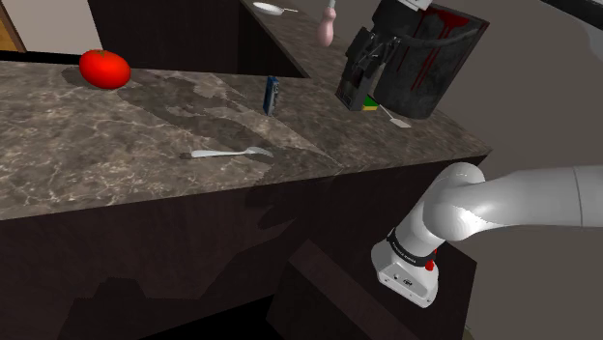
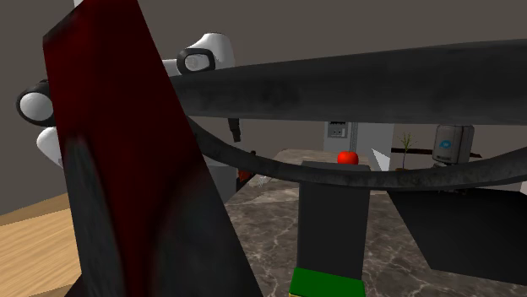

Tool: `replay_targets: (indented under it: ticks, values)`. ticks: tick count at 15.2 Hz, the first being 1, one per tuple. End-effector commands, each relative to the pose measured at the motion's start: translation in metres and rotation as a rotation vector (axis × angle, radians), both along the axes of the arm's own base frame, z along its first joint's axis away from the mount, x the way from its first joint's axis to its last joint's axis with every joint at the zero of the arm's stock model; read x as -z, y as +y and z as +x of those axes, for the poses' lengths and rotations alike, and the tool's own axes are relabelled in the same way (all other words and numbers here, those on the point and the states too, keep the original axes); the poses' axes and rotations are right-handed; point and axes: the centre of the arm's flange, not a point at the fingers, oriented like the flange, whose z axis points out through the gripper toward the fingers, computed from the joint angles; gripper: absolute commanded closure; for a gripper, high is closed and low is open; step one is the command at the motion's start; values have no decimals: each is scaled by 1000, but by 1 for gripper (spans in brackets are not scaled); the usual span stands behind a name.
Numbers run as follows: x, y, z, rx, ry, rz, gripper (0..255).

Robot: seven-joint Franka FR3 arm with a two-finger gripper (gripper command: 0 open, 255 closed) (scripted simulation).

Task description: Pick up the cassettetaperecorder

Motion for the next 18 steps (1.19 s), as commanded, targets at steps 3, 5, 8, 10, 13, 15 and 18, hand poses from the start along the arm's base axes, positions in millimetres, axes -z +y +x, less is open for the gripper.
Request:
replay_targets:
  ticks: [3, 5, 8, 10, 13, 15, 18]
  values:
    - [-1, -24, 11, 9, 13, -3, 0]
    - [-2, -49, 21, 17, 27, -5, 0]
    - [-2, -86, 36, 30, 47, -9, 0]
    - [-3, -110, 46, 39, 60, -11, 0]
    - [-4, -147, 60, 52, 80, -15, 0]
    - [-4, -172, 69, 61, 94, -18, 0]
    - [-4, -210, 83, 74, 114, -21, 0]
